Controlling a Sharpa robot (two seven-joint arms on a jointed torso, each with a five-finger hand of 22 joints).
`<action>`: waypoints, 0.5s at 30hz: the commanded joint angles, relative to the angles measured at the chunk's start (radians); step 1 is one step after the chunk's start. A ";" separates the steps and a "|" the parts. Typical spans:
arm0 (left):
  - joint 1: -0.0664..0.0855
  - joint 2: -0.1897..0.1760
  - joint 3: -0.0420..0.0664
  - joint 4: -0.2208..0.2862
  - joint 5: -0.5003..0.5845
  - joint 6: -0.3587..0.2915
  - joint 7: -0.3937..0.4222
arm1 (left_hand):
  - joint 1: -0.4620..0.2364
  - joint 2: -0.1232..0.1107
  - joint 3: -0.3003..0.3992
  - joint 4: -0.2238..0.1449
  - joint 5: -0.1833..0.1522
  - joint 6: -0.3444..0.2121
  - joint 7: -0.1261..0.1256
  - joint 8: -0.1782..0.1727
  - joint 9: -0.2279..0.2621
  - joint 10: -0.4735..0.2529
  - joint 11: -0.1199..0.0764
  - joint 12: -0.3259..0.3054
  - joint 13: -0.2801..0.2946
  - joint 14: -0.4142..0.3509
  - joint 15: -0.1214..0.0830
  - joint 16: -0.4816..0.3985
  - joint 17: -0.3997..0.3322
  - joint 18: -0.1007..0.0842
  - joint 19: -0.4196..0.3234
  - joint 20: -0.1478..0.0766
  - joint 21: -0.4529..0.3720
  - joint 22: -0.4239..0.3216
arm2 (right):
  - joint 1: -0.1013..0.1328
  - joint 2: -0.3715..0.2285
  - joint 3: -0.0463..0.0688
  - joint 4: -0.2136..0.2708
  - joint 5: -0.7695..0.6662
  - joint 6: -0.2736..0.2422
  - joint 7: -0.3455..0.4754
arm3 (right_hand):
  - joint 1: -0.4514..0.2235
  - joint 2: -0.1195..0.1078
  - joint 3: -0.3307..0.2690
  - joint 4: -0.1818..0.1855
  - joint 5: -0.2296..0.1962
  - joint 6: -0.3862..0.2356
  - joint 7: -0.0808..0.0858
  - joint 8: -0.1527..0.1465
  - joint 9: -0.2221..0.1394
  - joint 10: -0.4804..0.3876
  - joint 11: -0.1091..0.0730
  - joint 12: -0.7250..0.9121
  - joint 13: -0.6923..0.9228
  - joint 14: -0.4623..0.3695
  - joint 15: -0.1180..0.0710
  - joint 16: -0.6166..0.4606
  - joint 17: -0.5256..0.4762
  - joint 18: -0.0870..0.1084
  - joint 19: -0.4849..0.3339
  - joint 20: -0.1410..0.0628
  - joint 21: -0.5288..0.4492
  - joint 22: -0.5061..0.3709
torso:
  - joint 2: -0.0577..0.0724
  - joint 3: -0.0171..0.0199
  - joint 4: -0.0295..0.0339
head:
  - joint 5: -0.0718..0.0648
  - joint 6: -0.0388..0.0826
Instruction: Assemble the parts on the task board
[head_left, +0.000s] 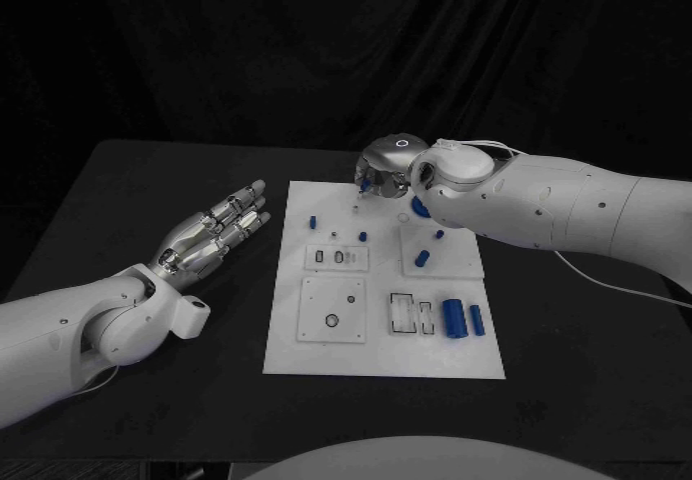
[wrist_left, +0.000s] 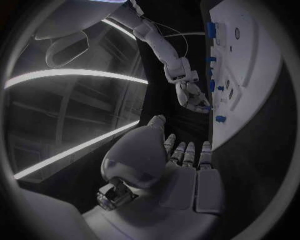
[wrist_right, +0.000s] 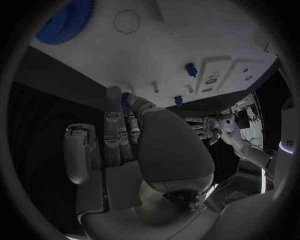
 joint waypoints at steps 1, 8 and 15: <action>0.002 0.003 0.001 0.000 0.000 0.014 0.266 | 0.007 0.000 0.002 -0.003 0.006 -0.001 0.005 0.003 0.001 0.000 0.005 -0.007 -0.002 0.000 0.010 -0.004 -0.001 0.011 -0.001 0.004 -0.004 -0.001 | -0.003 -0.001 0.001 0.004 -0.002 0.013 0.004 | -0.004 -0.001 0.001 0.006 -0.005 -0.008 -0.001 -0.006 -0.001 -0.004 0.001 -0.006 -0.001 -0.001 -0.004 -0.004 0.001 -0.009 0.043 -0.007 0.001 0.189 | 0.000 0.0010 -0.0015 | -0.002 0.002; 0.002 0.007 0.000 -0.005 0.000 0.015 0.265 | 0.009 0.001 0.006 -0.005 0.006 0.000 0.007 0.003 0.001 0.000 0.006 -0.007 -0.002 0.000 0.012 -0.004 -0.001 0.011 -0.001 0.007 -0.004 -0.001 | -0.005 -0.006 0.001 0.011 0.016 0.004 0.009 | -0.002 0.000 0.003 0.005 -0.005 -0.009 0.000 -0.007 0.000 -0.005 0.000 -0.008 -0.001 -0.001 -0.004 -0.004 0.001 -0.010 0.045 -0.008 0.002 0.192 | 0.000 0.0012 -0.0027 | 0.001 -0.001; 0.002 0.012 -0.002 -0.010 0.000 0.018 0.263 | 0.009 0.001 0.009 -0.006 0.006 0.001 0.009 0.003 0.001 0.000 0.006 -0.007 -0.002 0.000 0.013 -0.004 -0.001 0.012 -0.001 0.008 -0.004 -0.001 | -0.006 -0.007 0.001 0.015 0.027 -0.005 0.015 | 0.002 0.002 0.006 0.003 -0.004 -0.010 0.003 -0.008 0.001 -0.003 0.000 -0.011 0.000 0.000 -0.004 -0.004 0.002 -0.010 0.044 -0.008 0.002 0.192 | -0.001 0.0005 -0.0037 | 0.003 -0.003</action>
